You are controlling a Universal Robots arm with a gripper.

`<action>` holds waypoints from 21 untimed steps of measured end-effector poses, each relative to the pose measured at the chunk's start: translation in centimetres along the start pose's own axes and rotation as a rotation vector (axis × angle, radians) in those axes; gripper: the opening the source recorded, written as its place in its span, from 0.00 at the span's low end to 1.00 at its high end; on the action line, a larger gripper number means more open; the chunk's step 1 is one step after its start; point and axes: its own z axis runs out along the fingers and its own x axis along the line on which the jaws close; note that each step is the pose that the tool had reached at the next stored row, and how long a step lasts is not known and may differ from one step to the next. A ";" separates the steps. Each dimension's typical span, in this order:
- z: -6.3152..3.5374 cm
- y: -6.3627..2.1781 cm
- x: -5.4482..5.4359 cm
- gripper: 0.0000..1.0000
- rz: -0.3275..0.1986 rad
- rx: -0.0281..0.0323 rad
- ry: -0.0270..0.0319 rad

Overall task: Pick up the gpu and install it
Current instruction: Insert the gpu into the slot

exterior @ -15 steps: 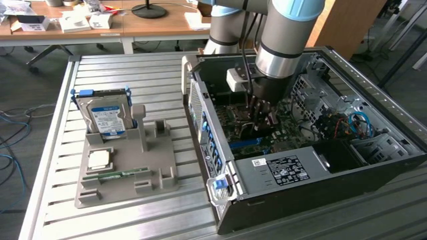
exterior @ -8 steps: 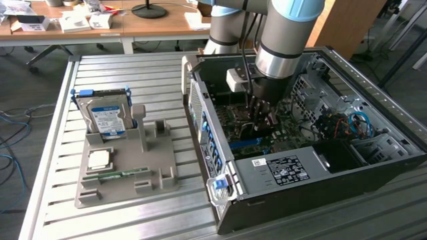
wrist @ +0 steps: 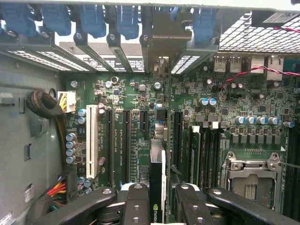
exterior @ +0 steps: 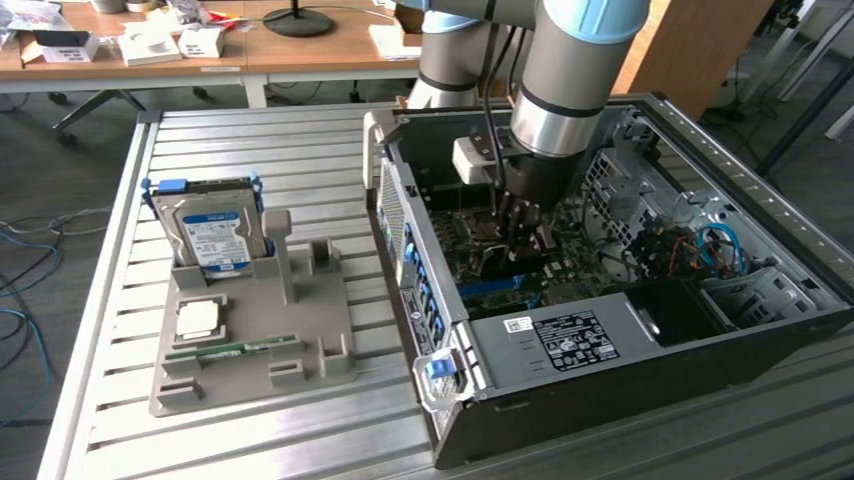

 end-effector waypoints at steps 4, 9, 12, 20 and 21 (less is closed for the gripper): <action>0.02 0.00 0.0 0.26 0.000 0.0039 -0.0011; 0.04 0.11 0.0 0.26 0.000 0.0107 -0.0009; 0.06 0.14 0.0 0.26 0.000 0.0113 -0.0011; 0.07 0.14 -0.1 0.26 0.000 0.0113 -0.0011; 0.06 0.15 -0.1 0.26 0.000 0.0113 -0.0010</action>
